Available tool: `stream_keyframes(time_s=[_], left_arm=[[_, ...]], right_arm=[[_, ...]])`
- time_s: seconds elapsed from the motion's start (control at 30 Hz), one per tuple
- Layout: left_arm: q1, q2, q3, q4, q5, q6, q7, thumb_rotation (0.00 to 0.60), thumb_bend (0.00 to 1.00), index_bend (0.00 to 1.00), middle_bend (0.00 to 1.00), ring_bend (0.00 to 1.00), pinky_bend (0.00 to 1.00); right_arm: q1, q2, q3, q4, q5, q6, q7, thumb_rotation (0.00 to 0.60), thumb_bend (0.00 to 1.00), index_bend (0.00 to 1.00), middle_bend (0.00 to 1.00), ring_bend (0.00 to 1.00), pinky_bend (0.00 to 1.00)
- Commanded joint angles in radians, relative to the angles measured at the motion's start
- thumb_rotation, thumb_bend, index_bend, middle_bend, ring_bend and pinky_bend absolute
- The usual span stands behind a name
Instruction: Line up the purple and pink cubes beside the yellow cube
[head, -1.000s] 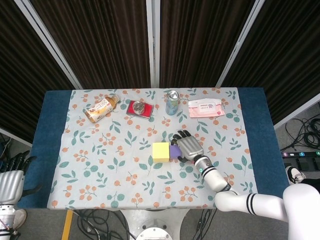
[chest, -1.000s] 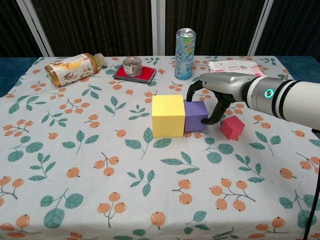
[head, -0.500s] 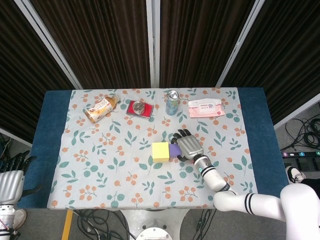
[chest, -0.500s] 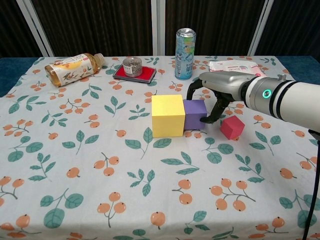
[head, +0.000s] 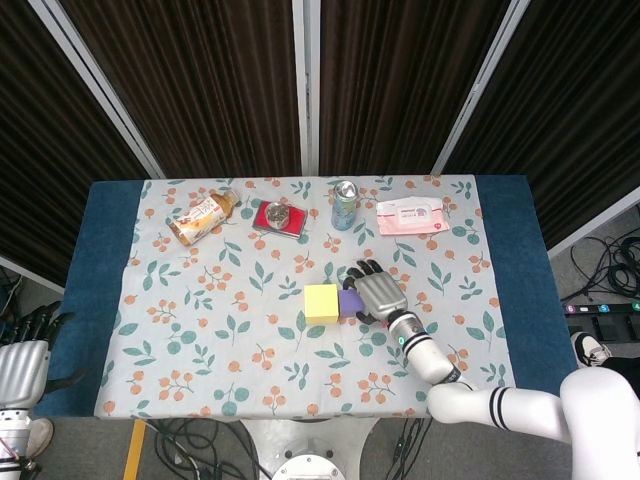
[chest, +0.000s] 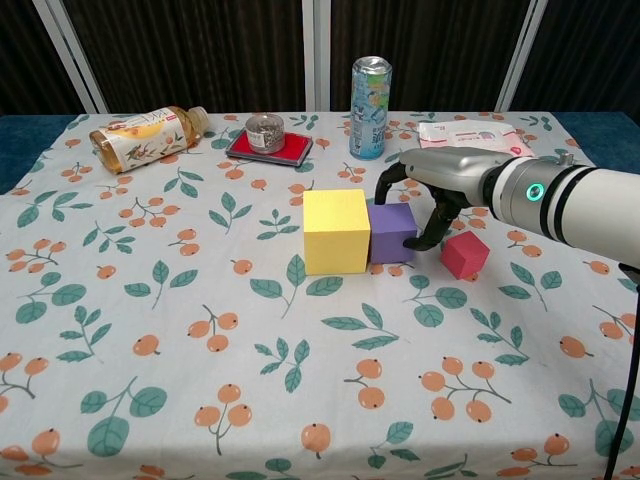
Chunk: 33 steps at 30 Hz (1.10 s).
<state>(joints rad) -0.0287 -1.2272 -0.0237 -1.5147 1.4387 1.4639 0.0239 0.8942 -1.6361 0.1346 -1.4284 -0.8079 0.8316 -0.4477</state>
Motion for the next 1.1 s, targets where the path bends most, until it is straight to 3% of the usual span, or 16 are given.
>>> stream_keyframes(time_s=[0.03, 0.43, 0.7, 0.87, 1.1], left_arm=[[0.0, 0.0, 0.0, -0.001, 0.001, 0.0, 0.0, 0.6, 0.03, 0.25, 0.18, 0.09, 0.13], [0.0, 0.001, 0.0, 0.0, -0.002, -0.001, -0.001, 0.6, 0.03, 0.25, 0.18, 0.09, 0.13], [0.002, 0.003, 0.001, -0.003, -0.001, 0.001, 0.0, 0.6, 0.03, 0.25, 0.18, 0.09, 0.13], [-0.001, 0.003, 0.001, -0.011, 0.005, 0.002, 0.008, 0.6, 0.03, 0.25, 0.18, 0.09, 0.13], [0.002, 0.01, 0.002, -0.022, 0.003, 0.006, 0.019, 0.6, 0.03, 0.25, 0.18, 0.09, 0.13]], right_arm=[[0.0, -0.002, 0.0, 0.003, -0.004, 0.002, 0.0, 0.6, 0.25, 0.34, 0.14, 0.0, 0.0], [-0.013, 0.017, -0.004, -0.021, -0.022, 0.019, 0.007, 0.6, 0.22, 0.18, 0.13, 0.0, 0.0], [-0.045, 0.11, 0.01, -0.074, -0.029, 0.04, 0.047, 0.6, 0.2, 0.15, 0.1, 0.0, 0.0], [-0.03, 0.103, 0.022, -0.016, 0.011, 0.017, 0.038, 0.6, 0.17, 0.15, 0.09, 0.0, 0.0], [0.022, -0.003, 0.043, 0.116, 0.059, -0.026, 0.016, 0.6, 0.11, 0.15, 0.08, 0.0, 0.0]])
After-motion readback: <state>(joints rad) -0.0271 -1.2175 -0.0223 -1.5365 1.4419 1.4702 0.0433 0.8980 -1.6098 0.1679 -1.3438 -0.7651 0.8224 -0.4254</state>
